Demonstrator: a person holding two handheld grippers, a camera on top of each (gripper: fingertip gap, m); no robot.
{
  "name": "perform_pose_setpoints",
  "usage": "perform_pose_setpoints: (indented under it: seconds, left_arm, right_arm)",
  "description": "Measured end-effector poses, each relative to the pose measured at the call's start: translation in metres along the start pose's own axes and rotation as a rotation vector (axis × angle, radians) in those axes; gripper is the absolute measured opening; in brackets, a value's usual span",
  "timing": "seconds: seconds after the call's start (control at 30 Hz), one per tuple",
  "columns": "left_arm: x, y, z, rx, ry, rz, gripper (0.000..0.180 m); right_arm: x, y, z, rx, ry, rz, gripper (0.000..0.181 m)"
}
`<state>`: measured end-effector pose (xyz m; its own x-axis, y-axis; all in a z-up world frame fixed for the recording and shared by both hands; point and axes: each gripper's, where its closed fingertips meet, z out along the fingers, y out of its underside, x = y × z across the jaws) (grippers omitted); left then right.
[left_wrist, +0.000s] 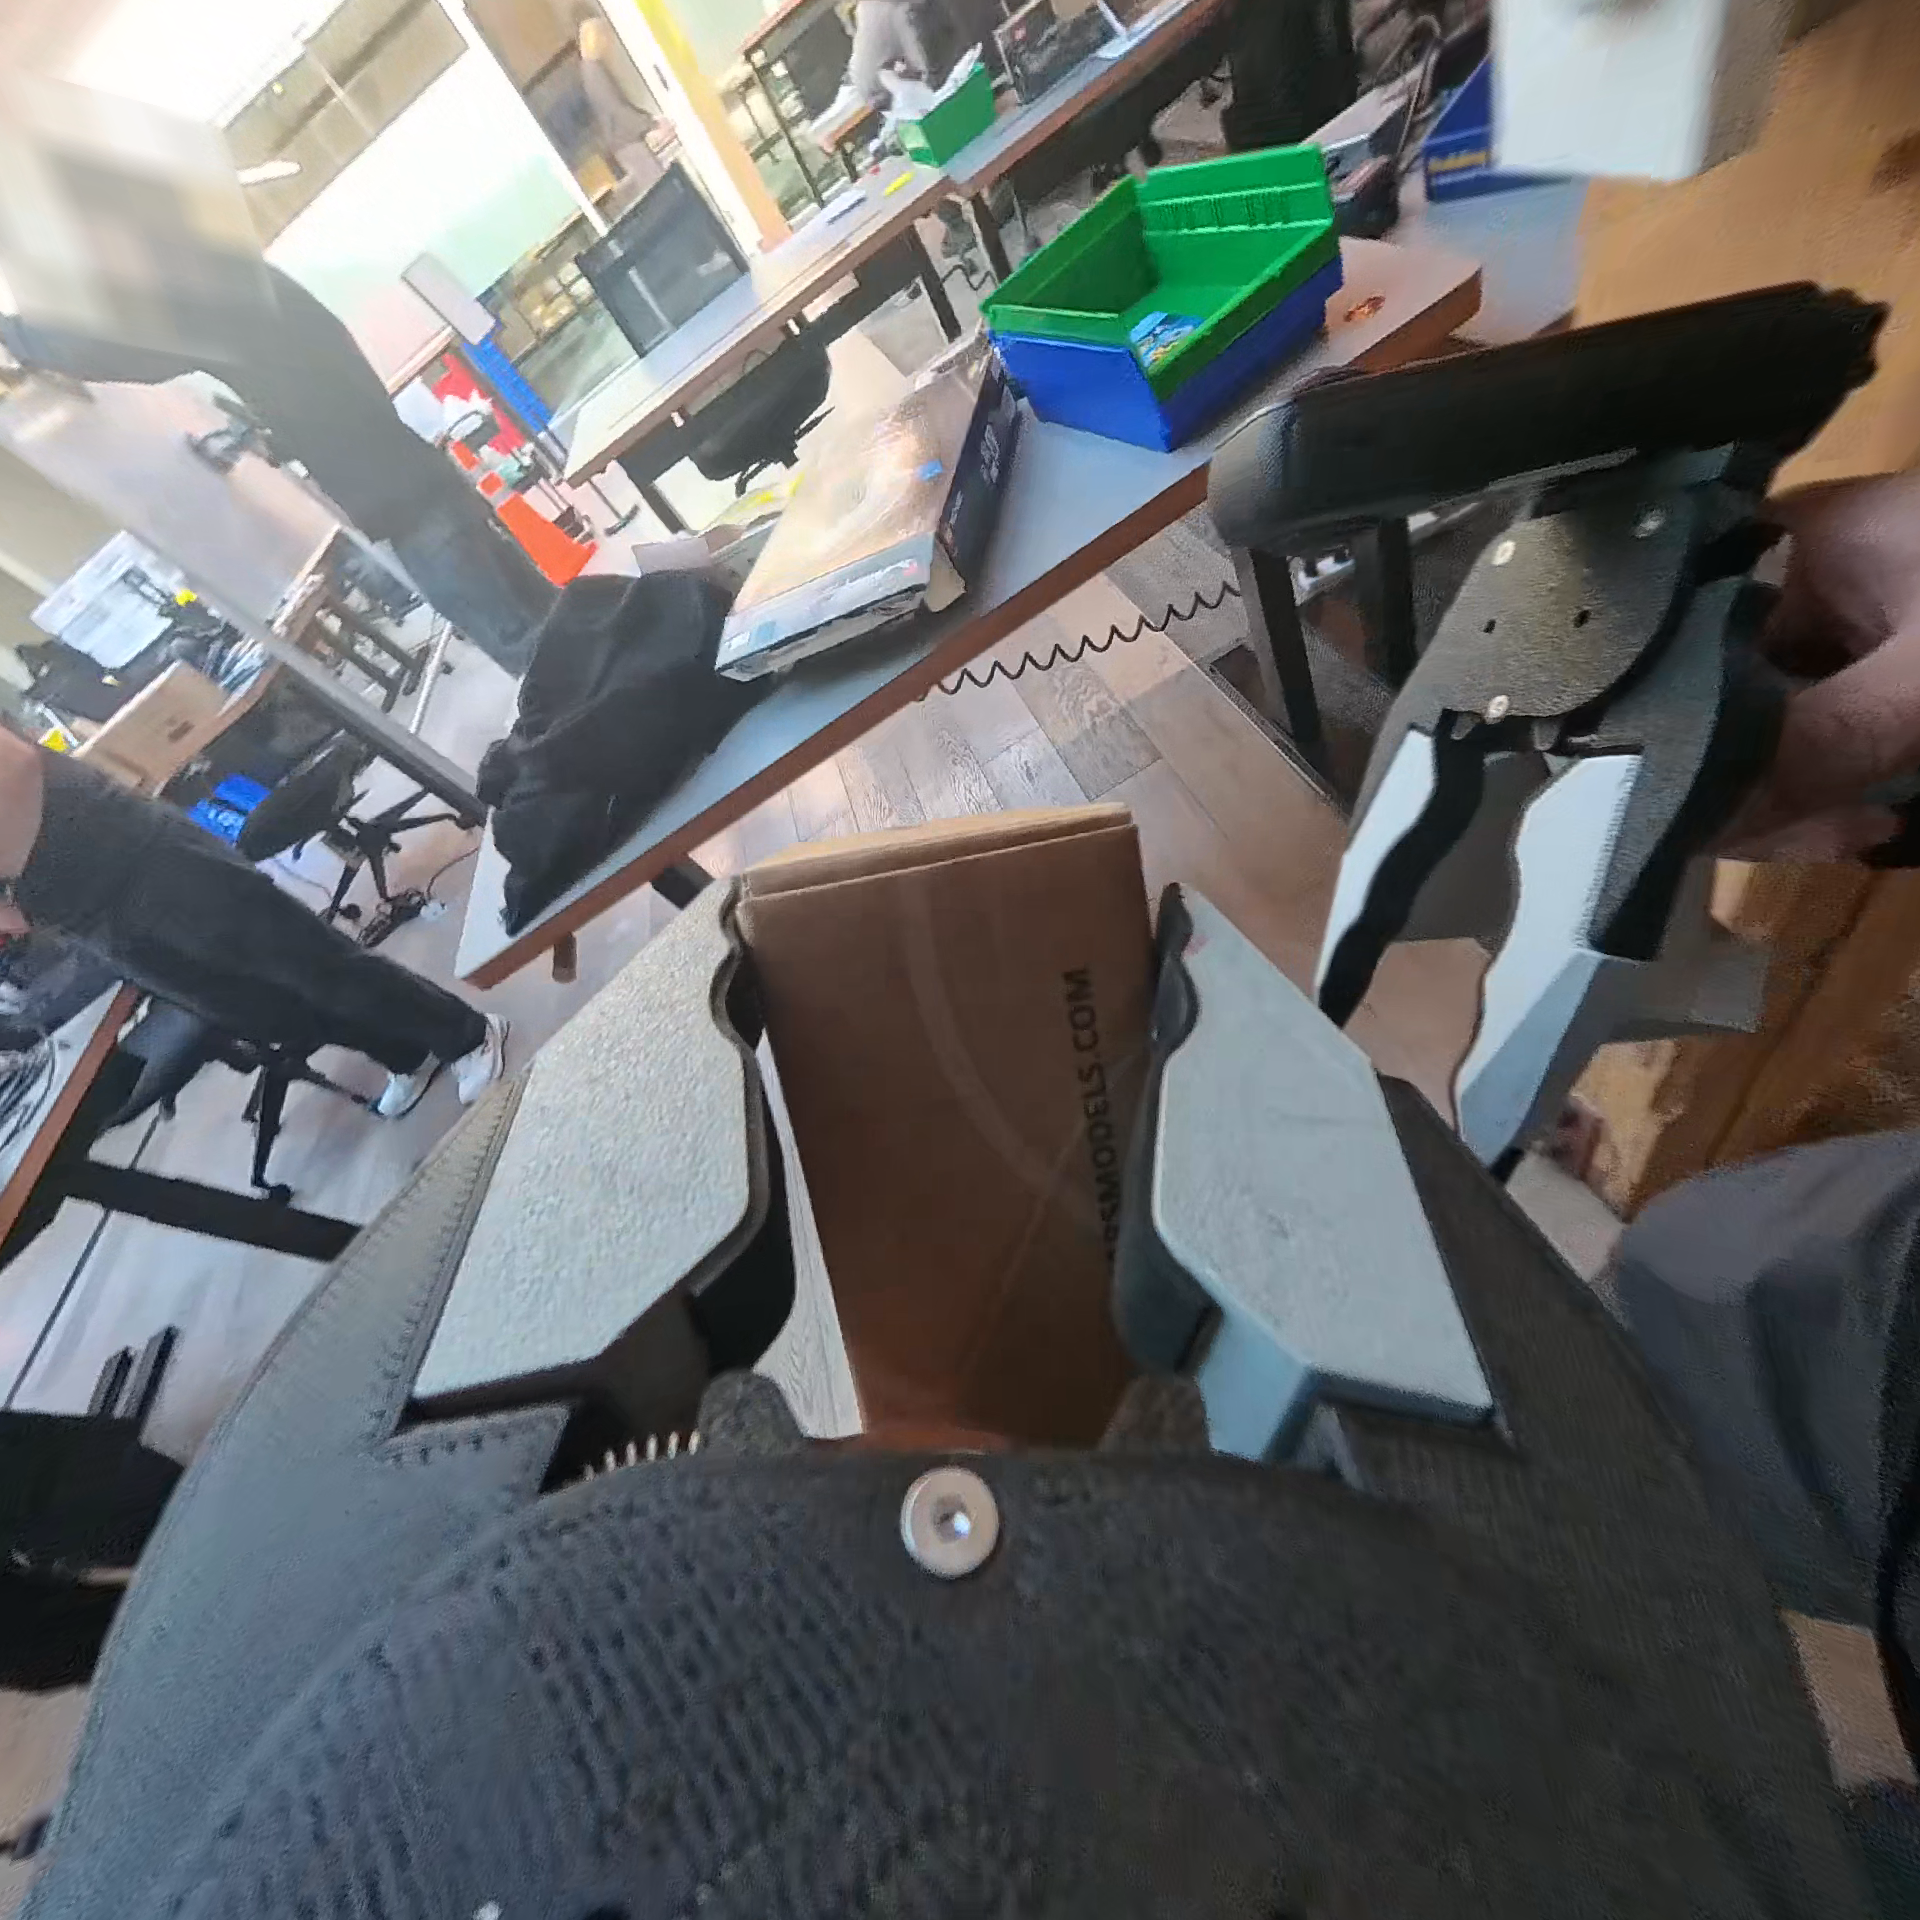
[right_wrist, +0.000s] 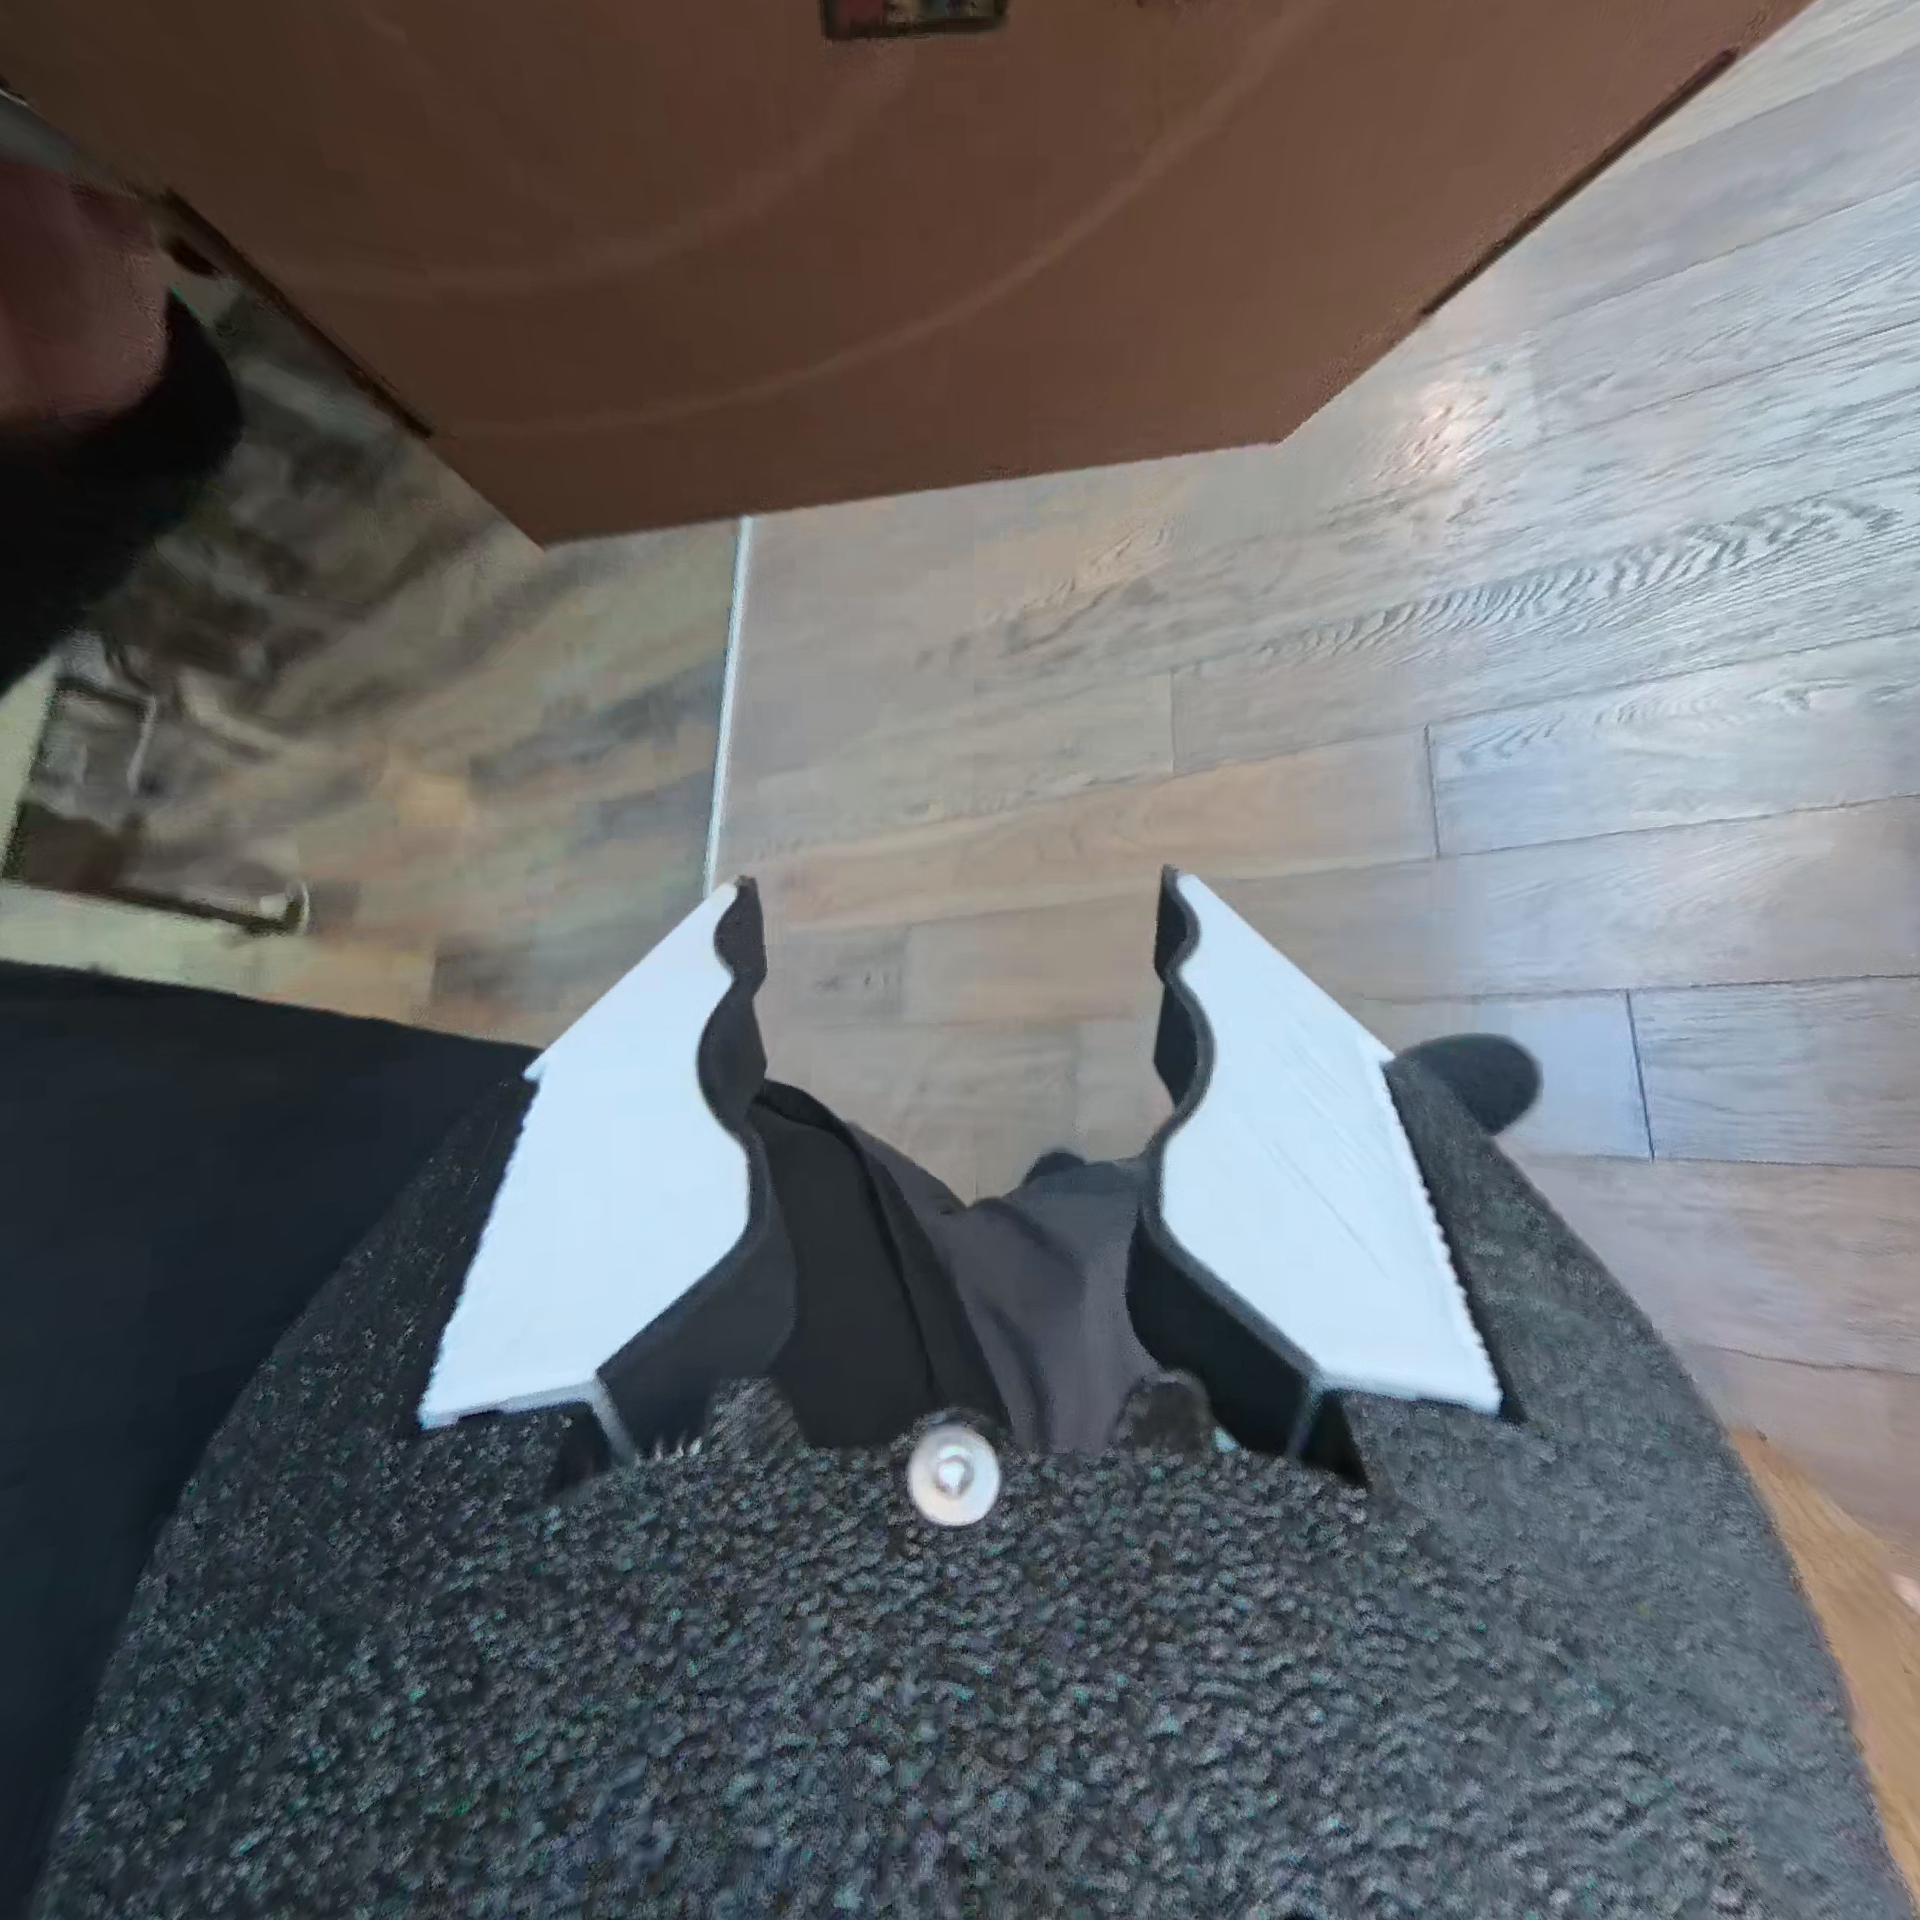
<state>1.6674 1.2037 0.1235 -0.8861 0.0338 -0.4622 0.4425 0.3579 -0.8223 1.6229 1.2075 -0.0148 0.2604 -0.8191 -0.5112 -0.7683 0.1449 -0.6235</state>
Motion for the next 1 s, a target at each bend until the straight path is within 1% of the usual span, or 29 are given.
perform_pose_setpoints:
  seconds: [0.07, 0.17, 0.3, 0.43, 0.53, 0.73, 0.83, 0.9, 1.0]
  left_arm:
    - [-0.030, 0.005, 0.039, 0.007, 0.021, 0.030, 0.075]
    - [-0.072, 0.009, 0.100, 0.016, 0.063, 0.072, 0.075]
    - [-0.127, 0.006, 0.177, 0.002, 0.154, 0.115, 0.075]
    - [-0.191, -0.003, 0.253, 0.006, 0.186, 0.162, 0.075]
    - [-0.239, -0.010, 0.315, 0.027, 0.214, 0.231, 0.075]
    - [-0.335, -0.008, 0.463, 0.081, 0.241, 0.338, 0.075]
    - [-0.387, -0.007, 0.539, 0.130, 0.236, 0.411, 0.075]
    - [-0.420, -0.006, 0.587, 0.127, 0.237, 0.439, 0.075]
    - [-0.462, -0.007, 0.655, 0.114, 0.286, 0.451, 0.075]
  right_arm:
    - [0.032, -0.033, 0.006, 0.063, 0.013, 0.015, 0.075]
    - [0.096, -0.075, 0.010, 0.122, 0.094, 0.026, 0.074]
    - [0.160, -0.137, -0.006, 0.238, 0.088, 0.175, 0.074]
    - [0.223, -0.184, -0.038, 0.339, 0.160, 0.271, 0.074]
    - [0.270, -0.204, -0.061, 0.388, 0.249, 0.305, 0.074]
    - [0.375, -0.231, -0.097, 0.364, 0.489, 0.337, 0.074]
    - [0.436, -0.262, -0.125, 0.305, 0.663, 0.294, 0.073]
    - [0.475, -0.297, -0.147, 0.265, 0.752, 0.276, 0.074]
    - [0.538, -0.362, -0.181, 0.213, 0.866, 0.169, 0.074]
